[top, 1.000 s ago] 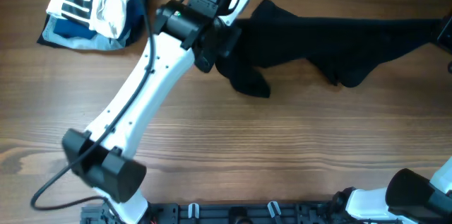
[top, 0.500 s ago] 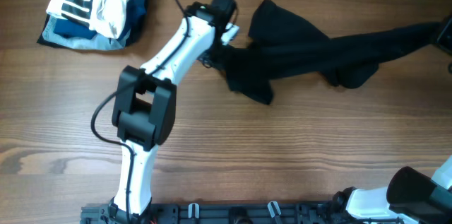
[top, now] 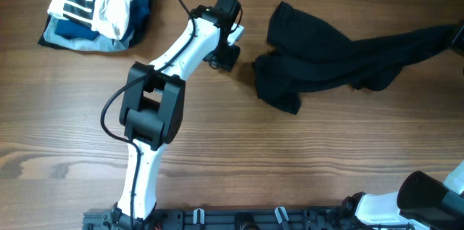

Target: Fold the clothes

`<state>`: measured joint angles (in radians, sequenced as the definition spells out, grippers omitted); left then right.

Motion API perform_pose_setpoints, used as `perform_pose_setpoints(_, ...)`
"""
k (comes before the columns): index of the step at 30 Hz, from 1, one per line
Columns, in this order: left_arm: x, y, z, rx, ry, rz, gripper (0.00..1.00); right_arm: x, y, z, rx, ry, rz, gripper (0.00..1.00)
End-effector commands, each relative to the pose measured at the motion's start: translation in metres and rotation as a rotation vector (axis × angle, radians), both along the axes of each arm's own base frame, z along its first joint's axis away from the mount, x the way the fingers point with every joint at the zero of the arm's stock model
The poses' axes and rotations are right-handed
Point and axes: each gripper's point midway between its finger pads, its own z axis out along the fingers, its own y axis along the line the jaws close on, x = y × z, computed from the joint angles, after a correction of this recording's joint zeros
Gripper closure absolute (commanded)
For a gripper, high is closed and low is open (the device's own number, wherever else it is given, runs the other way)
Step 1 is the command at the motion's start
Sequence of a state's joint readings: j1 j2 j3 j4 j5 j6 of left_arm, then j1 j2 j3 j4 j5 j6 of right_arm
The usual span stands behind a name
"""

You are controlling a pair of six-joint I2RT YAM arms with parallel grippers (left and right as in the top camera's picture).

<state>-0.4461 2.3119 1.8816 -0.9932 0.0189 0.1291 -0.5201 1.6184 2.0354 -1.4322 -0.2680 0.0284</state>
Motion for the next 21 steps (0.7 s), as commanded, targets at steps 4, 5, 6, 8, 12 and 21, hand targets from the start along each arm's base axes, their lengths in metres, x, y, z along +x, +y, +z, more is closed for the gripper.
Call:
perform_pose_setpoints(4, -0.005, -0.085, 0.086, -0.348, -0.161, -0.291, 0.10, 0.001, -0.002, 0.008, -0.026, -0.021, -0.001, 0.96)
perform_pose_setpoints(5, -0.003, -0.088, 0.081, -0.349, -0.162, -0.295, 0.07, 0.000, -0.002, 0.008, -0.026, -0.020, -0.001, 0.96)
perform_pose_setpoints(6, -0.002, -0.090, 0.075, -0.348, -0.159, -0.296, 0.07, 0.000, -0.002, 0.008, -0.026, -0.020, 0.000, 0.96)
perform_pose_setpoints(8, -0.002, -0.094, 0.063, -0.362, -0.138, -0.300, 0.06, 0.001, -0.002, 0.008, -0.027, -0.021, 0.000, 0.96)
perform_pose_setpoints(12, -0.005, -0.104, 0.043, -0.412, -0.092, -0.313, 0.07, 0.001, -0.003, 0.008, -0.030, -0.021, 0.002, 0.96)
perform_pose_setpoints(21, -0.004, -0.113, 0.015, -0.417, -0.068, -0.320, 0.06, 0.000, -0.002, 0.008, -0.031, -0.020, 0.006, 0.96)
